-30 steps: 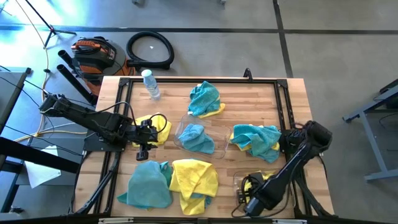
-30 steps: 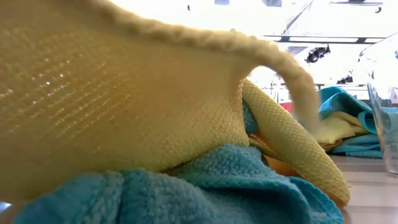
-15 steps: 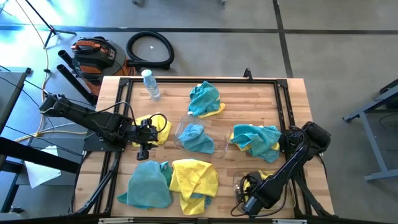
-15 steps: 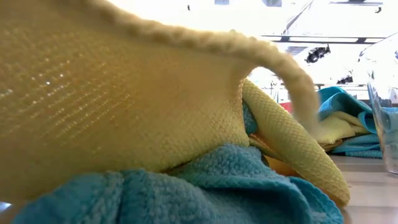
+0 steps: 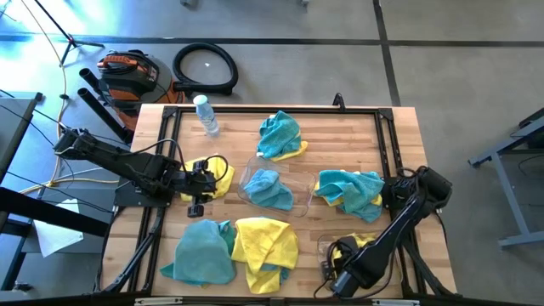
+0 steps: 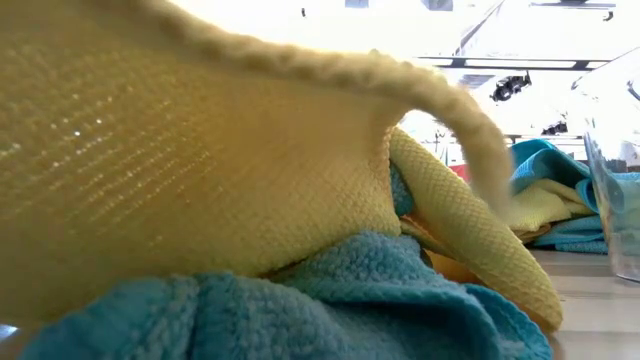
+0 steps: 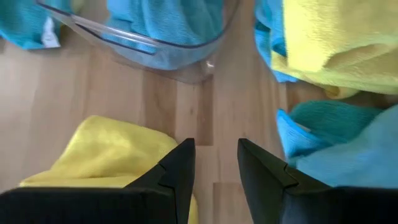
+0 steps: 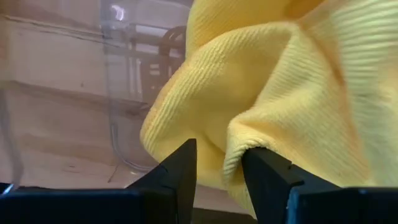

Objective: Sort microfiber towel by color & place in baskets
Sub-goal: Put the yellow towel in the bottom transparent bin

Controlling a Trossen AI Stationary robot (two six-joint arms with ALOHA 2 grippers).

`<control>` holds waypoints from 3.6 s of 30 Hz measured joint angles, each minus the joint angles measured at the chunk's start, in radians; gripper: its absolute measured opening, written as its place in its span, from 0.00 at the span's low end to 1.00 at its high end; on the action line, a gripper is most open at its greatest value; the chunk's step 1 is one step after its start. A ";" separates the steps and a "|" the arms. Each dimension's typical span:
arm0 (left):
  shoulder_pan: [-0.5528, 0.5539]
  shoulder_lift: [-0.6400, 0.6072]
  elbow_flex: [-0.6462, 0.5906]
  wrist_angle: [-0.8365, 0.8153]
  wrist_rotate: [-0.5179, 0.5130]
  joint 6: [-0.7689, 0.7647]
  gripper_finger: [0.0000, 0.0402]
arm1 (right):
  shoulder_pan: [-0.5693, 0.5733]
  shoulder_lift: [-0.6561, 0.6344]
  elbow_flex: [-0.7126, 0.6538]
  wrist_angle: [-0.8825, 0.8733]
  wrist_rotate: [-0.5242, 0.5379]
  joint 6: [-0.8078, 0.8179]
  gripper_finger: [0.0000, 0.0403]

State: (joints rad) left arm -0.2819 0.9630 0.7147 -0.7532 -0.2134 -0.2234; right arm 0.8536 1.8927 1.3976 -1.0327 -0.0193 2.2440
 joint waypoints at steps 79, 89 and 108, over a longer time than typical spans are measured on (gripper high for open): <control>0.000 0.000 0.000 0.003 -0.091 -0.060 0.28 | -0.026 0.000 0.097 -0.405 0.136 0.008 0.28; 0.000 0.000 0.000 0.003 -0.091 -0.060 0.28 | -0.038 0.000 0.091 -0.440 0.147 0.018 0.28; 0.000 0.000 0.000 0.003 -0.090 -0.061 0.28 | -0.038 0.000 0.091 -0.398 0.146 0.026 0.01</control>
State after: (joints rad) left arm -0.2817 0.9630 0.7147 -0.7498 -0.3038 -0.2841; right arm 0.8158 1.8923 1.4883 -1.4307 0.1271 2.2696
